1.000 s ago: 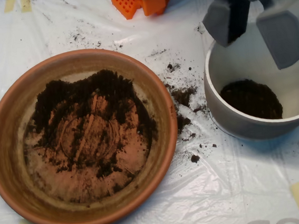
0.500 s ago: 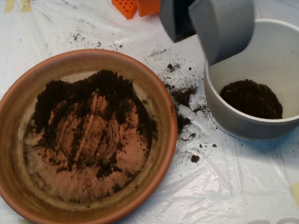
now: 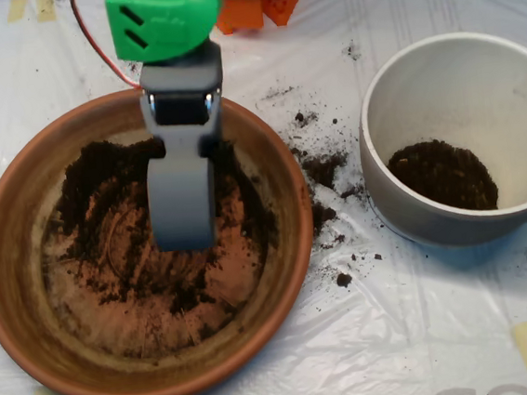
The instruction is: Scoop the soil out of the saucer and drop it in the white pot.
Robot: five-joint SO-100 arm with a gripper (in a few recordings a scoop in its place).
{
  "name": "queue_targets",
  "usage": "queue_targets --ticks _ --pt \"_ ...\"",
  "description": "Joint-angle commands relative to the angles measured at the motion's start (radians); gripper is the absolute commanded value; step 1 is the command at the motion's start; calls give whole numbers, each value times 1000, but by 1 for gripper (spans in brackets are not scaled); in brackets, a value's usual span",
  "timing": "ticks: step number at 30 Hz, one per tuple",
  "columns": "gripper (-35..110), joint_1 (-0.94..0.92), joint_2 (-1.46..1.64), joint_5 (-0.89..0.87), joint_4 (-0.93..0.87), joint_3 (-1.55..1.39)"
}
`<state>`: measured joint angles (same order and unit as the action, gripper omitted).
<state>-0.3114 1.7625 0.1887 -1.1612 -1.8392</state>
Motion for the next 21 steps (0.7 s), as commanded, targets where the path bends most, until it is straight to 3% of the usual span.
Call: queue_targets --ticks 1,8,21 --pt "49 -32 -58 18 48 -6" --pt "49 -28 -215 38 80 -37" --pt "19 -95 -152 150 118 -173"
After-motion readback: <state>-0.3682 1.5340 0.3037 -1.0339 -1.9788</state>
